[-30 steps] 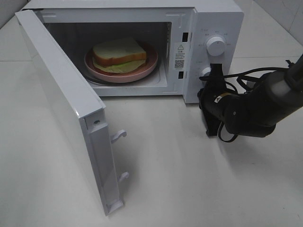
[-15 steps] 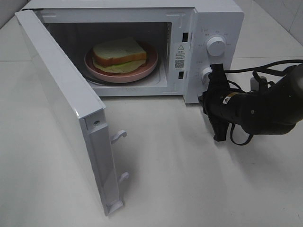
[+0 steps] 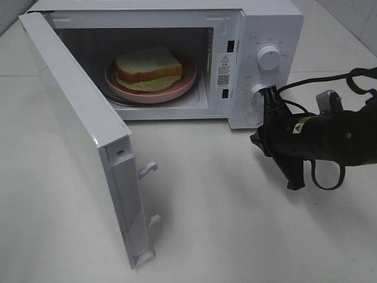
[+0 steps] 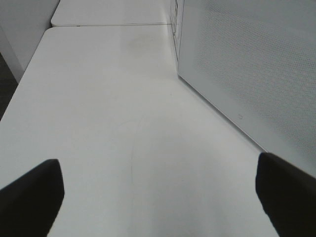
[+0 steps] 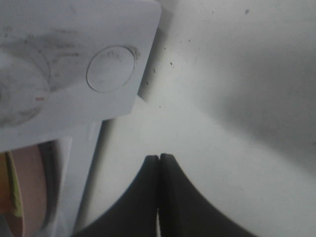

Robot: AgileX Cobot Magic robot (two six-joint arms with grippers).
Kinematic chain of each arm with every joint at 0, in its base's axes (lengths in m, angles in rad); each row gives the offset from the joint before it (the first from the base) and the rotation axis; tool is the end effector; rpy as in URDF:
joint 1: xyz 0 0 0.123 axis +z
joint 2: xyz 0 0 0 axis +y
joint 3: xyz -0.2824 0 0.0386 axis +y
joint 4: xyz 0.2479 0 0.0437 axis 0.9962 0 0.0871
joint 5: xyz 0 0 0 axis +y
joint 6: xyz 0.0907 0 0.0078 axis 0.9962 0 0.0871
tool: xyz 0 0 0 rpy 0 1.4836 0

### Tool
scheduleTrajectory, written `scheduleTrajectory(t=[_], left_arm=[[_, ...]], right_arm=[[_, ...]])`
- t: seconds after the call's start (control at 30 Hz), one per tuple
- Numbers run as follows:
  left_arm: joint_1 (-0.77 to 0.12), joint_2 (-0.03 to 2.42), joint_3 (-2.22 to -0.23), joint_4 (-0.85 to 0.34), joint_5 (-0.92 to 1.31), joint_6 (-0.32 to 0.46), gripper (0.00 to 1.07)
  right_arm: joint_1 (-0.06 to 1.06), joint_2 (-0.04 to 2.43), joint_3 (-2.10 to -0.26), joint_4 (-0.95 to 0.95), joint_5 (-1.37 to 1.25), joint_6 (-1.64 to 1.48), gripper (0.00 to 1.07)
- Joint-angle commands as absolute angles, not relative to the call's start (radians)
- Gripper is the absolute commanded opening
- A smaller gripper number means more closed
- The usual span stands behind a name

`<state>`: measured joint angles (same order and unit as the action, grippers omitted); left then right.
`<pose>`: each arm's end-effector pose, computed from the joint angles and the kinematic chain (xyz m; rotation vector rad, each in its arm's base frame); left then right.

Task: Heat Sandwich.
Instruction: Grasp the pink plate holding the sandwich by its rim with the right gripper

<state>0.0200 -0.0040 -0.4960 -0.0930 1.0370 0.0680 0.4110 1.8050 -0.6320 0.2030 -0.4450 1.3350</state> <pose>-0.0041 -0.0074 0.2783 0.0514 2.0169 -0.0550 0.2888 0.1173 0.1222 1.3025 2.0080 0.9177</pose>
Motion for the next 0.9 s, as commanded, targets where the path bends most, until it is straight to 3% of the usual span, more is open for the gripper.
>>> scheduleTrajectory(t=[0.03, 0.5, 0.63, 0.9], left_arm=[[0.023, -0.031, -0.493, -0.098, 1.028, 0.066, 1.03], [0.023, -0.031, -0.493, -0.098, 1.028, 0.066, 1.03], [0.023, -0.031, -0.493, -0.098, 1.028, 0.066, 1.03], [0.023, -0.031, -0.493, -0.098, 1.028, 0.066, 1.03]], right_arm=[[0.409, 1.740, -0.631, 0.124, -0.289, 1.240, 0.01], [0.409, 1.583, -0.635, 0.079, 0.081, 0.811, 0.01], [0.409, 1.553, -0.701, 0.079, 0.309, 0.565, 0.02], [0.409, 1.548, -0.773, 0.079, 0.484, 0.269, 0.03]])
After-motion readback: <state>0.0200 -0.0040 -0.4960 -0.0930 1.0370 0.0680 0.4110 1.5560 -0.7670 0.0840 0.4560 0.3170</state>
